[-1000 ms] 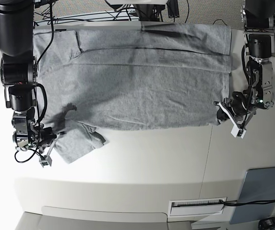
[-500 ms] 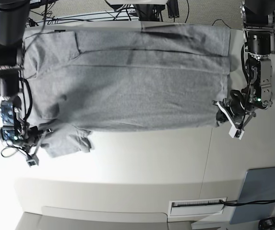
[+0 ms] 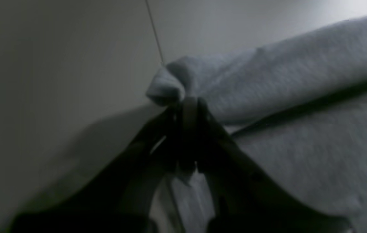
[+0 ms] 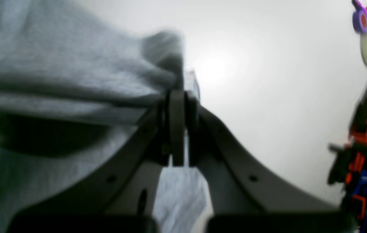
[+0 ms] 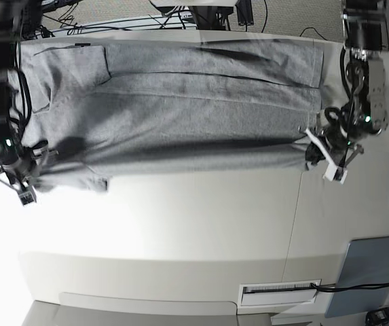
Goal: Fold the T-shirt properly
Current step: 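Grasp the hem corners and fold the hem up over the shirt with both grippers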
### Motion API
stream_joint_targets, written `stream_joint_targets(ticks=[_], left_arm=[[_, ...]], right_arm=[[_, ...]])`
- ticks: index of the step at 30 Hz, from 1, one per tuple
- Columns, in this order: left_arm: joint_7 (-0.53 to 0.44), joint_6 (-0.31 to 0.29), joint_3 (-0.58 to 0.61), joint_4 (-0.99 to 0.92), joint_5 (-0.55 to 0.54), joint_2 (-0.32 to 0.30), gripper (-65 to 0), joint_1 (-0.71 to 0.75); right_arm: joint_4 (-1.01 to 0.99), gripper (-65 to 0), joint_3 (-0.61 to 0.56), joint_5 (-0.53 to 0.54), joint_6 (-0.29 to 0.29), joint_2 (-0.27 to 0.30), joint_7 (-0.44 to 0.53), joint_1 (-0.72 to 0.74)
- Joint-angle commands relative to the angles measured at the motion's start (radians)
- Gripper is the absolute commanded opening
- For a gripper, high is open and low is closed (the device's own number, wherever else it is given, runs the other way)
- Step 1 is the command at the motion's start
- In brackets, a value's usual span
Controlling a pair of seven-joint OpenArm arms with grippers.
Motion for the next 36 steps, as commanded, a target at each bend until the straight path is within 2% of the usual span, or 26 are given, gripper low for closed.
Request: stream_joint_targets(ticks=[1, 4, 13, 16, 21, 28, 36], left_arm=[[-0.014, -0.015, -0.033, 0.040, -0.018, -0.020, -65.0, 0.005], [-0.005, -0.058, -0.089, 0.100, -0.058, -0.020, -65.0, 0.066], [0.004, -0.071, -0.204, 0.187, -0.114, -0.020, -65.0, 0.222], [0.005, -0.115, -0.232, 0.199, -0.159, -0.020, -65.0, 0.273], [0.004, -0.134, -0.239, 0.202, -0.175, -0.020, -65.0, 0.347], [0.003, -0.140, -0.239, 0.202, -0.175, -0.021, -65.0, 0.411], [0.005, -0.140, -0.239, 0.202, -0.168, -0.021, -65.0, 0.416]], right_arm=[[0.047, -65.0, 0.046, -0.014, -0.012, 0.027, 0.006, -0.016], [0.149, -65.0, 0.133, -0.014, -0.013, 0.027, 0.002, -0.133], [0.397, -65.0, 0.325, -0.015, -0.014, 0.021, -0.019, -0.468], [0.456, -65.0, 0.394, -0.014, -0.014, -0.007, -0.026, -0.565], [0.531, -65.0, 0.494, 0.009, -0.011, -0.053, -0.026, -0.709], [0.554, -65.0, 0.514, 0.010, -0.012, -0.059, -0.025, -0.831], [0.554, -65.0, 0.515, 0.008, -0.032, -0.059, -0.044, -0.872]])
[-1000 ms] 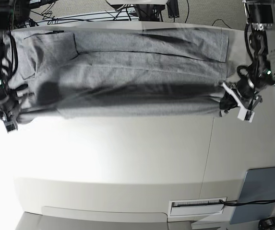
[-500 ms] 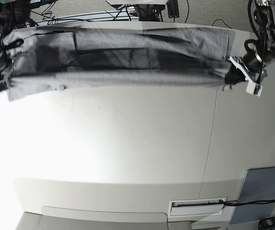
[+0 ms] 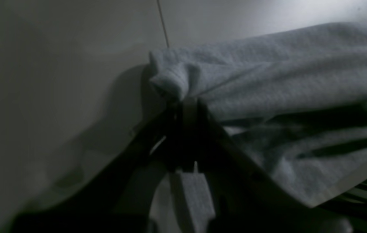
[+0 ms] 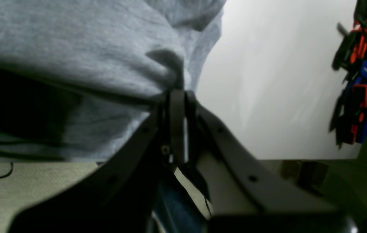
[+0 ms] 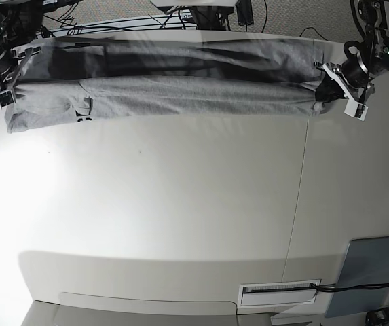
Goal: Fold the T-shirt properly
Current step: 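Grasp the hem corners and fold the hem up over the shirt with both grippers, then release the hem and lift both grippers off the folded strip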
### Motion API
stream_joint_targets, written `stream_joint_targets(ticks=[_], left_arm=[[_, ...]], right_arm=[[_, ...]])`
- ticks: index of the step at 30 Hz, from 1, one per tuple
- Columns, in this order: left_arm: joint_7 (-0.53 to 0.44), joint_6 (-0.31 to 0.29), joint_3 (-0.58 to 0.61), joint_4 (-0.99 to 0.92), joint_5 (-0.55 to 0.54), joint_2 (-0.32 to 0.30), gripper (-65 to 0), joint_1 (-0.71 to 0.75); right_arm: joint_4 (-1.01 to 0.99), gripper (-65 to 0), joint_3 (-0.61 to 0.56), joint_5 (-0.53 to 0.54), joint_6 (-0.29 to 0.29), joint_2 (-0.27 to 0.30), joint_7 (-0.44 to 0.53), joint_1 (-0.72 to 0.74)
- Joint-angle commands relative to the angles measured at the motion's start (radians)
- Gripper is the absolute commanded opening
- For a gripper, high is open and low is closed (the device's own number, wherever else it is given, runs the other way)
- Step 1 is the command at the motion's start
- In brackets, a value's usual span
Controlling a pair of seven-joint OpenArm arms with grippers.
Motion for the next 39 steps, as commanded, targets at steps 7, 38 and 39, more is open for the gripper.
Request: stream_joint_targets(ticks=[7, 38, 39], left_arm=[[0.019, 0.007, -0.011, 0.014, 0.059, -0.019, -65.0, -0.001], [0.026, 0.009, -0.011, 0.014, 0.039, -0.039, -30.0, 0.000], [0.038, 0.020, -0.011, 0.014, 0.037, -0.039, -30.0, 0.000]], right_arm=[[0.012, -65.0, 0.016, -0.054, -0.018, -0.023, -0.019, -0.026], [0.011, -35.9, 0.016, -0.129, 0.092, -0.074, 0.058, 0.009], [0.011, -35.9, 0.016, -0.129, 0.090, -0.074, 0.061, 0.012]])
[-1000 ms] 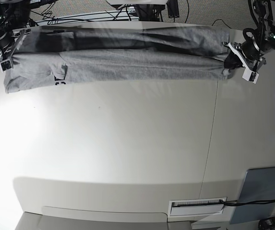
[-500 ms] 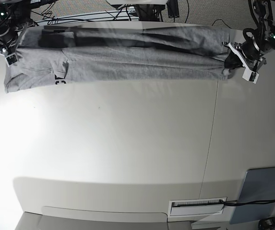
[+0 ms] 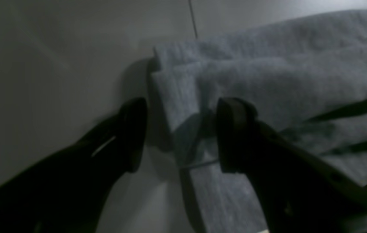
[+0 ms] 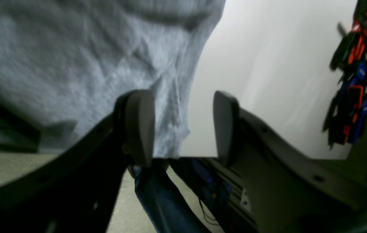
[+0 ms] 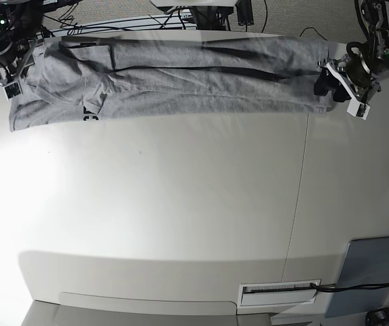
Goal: Fold the T-shirt properly
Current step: 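Release the hem and lift both grippers off the folded strip, then grasp the strip end with the left gripper and fold it toward the right gripper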
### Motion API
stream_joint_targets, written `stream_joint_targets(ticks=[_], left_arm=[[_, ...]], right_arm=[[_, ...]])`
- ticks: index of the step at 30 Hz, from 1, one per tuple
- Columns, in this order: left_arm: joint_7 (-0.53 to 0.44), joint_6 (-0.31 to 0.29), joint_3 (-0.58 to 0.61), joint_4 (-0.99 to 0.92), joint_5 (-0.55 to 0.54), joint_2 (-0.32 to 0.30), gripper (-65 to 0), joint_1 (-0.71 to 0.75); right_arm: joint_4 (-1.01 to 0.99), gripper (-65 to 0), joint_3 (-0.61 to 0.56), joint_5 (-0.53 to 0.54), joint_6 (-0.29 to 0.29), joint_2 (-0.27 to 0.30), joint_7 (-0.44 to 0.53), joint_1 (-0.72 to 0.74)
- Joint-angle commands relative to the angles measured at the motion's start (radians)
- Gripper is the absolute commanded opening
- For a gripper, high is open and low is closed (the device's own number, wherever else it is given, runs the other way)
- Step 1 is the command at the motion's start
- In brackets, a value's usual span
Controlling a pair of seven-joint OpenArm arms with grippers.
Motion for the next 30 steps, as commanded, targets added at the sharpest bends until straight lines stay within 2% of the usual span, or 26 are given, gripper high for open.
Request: stream_joint_targets(ticks=[1, 9, 14, 18, 22, 23, 30], left_arm=[[0.001, 0.016, -0.010, 0.014, -0.018, -0.016, -30.0, 0.001], [0.013, 0.023, -0.010, -0.042, -0.105, -0.016, -30.1, 0.025], [0.055, -0.039, -0.010, -0.117, -0.245, -0.013, -31.0, 0.025], [0.074, -0.087, -0.010, -0.166, -0.333, -0.005, -40.7, 0.024], [0.060, -0.088, -0.010, -0.172, -0.339, -0.003, -62.1, 0.024], [0.052, -0.081, -0.014, -0.172, -0.337, -0.003, -65.0, 0.021], [0.020, 0.075, -0.094, -0.164, -0.145, -0.003, -65.0, -0.064]], right_arm=[[0.013, -35.9, 0.013, -0.013, -0.011, 0.014, 0.013, -0.001], [0.013, -35.9, 0.013, -0.013, -0.016, 0.014, 0.044, 0.004], [0.013, -35.9, 0.013, -0.013, -0.016, 0.014, 0.056, 0.004], [0.013, -35.9, 0.013, -0.013, -0.016, 0.014, 0.056, 0.004], [0.013, -35.9, 0.013, -0.013, -0.016, 0.014, 0.057, 0.004], [0.013, -35.9, 0.013, -0.013, -0.016, 0.014, 0.058, 0.004], [0.013, -35.9, 0.013, 0.022, -0.016, 0.014, 0.077, 0.004]])
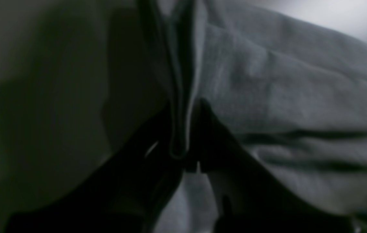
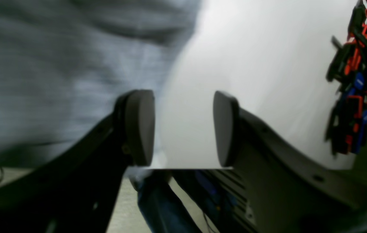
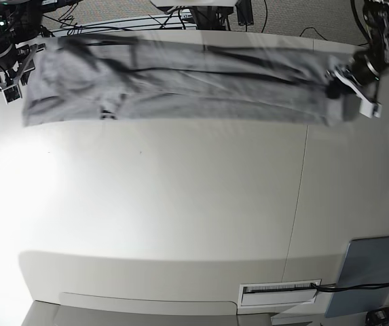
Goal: Fold the T-shirt properly
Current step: 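Grasp the strip end with the left gripper and fold it toward the right gripper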
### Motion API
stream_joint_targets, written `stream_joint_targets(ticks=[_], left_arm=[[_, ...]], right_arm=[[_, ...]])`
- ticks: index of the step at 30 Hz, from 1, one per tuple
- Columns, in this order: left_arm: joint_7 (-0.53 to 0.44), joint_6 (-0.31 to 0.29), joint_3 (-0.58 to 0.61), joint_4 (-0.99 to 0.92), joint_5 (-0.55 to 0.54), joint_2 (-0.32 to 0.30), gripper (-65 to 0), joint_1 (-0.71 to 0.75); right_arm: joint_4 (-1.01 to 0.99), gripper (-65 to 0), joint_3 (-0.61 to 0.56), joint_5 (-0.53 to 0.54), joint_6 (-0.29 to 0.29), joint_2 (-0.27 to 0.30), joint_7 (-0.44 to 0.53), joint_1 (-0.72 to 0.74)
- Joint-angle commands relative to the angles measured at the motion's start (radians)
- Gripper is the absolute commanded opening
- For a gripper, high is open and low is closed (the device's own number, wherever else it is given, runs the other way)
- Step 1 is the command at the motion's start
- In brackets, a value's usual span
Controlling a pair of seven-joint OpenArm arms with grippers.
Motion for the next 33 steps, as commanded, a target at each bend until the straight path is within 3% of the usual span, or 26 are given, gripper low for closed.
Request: stream_joint_targets(ticks=[1, 6, 10, 16, 22, 28, 33], left_arm=[[-0.008, -0.003, -0.026, 0.019, 0.011, -0.021, -65.0, -0.006], [0.064, -0.003, -0.093, 0.102, 0.047, -0.021, -65.0, -0.019], [0.165, -0.005, -0.098, 0.254, -0.038, -0.011, -65.0, 0.016], [0.172, -0.018, -0.059, 0.546, -0.116, 0.113, -65.0, 0.103], [0.193, 0.066, 0.169, 0.634, -0.153, 0.196, -65.0, 0.119], [0.146, 0.154, 0.441, 0.634, -0.008, 0.249, -65.0, 0.076], [0.130, 0.230, 0.596, 0.608, 0.115, 0.307, -65.0, 0.029]], right_arm=[[0.013, -35.9, 0.013, -0.001, -0.009, 0.014, 0.024, -0.002], [0.013, -35.9, 0.013, -0.001, -0.009, 0.014, 0.027, -0.002], [0.013, -35.9, 0.013, -0.001, -0.009, 0.014, 0.035, -0.002], [0.013, -35.9, 0.013, -0.001, -0.010, 0.014, 0.043, 0.011], [0.013, -35.9, 0.013, -0.001, -0.009, 0.014, 0.043, 0.011], [0.013, -35.9, 0.013, -0.002, -0.010, 0.014, 0.045, 0.011], [0.013, -35.9, 0.013, -0.002, -0.010, 0.014, 0.044, 0.011]])
